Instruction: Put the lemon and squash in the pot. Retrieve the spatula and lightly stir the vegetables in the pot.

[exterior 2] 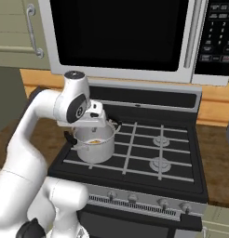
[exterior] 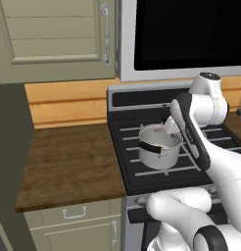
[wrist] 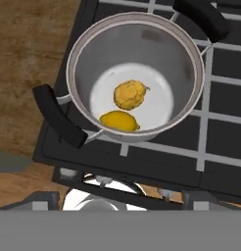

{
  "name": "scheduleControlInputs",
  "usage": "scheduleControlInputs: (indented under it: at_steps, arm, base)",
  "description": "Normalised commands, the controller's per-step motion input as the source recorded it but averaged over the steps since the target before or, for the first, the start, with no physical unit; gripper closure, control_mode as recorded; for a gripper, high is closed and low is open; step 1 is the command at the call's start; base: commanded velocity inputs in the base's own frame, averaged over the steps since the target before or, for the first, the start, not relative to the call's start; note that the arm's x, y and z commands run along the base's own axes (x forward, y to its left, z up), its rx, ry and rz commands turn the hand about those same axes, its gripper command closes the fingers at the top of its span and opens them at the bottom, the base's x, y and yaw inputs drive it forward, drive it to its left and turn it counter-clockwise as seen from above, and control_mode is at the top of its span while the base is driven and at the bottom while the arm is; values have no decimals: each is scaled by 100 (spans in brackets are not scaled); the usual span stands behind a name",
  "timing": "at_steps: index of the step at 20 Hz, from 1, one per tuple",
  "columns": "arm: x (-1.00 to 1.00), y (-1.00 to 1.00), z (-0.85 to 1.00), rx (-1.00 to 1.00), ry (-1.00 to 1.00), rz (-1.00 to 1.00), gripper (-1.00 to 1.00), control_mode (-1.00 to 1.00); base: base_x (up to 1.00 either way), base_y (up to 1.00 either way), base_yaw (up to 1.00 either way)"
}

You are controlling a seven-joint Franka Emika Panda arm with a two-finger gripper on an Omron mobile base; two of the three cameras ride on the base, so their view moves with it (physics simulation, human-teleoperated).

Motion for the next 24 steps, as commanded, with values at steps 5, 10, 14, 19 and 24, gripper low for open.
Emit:
scheduleControlInputs:
  at_steps: [5,10,14,19,24]
  arm:
    - [-96,3,41,4,-31,-2,-100,-100]
    - [-55,31,39,7,-22,-11,-100,-100]
    - [-22,14,33,0,-11,-20,-100,-100]
    - [0,0,3,0,2,-5,-100,-100]
    - [0,0,0,0,0,0,-100,-100]
  base:
    - [0,0,0]
    - [0,0,0]
    - [0,0,0]
    - [0,0,0]
    - [0,0,0]
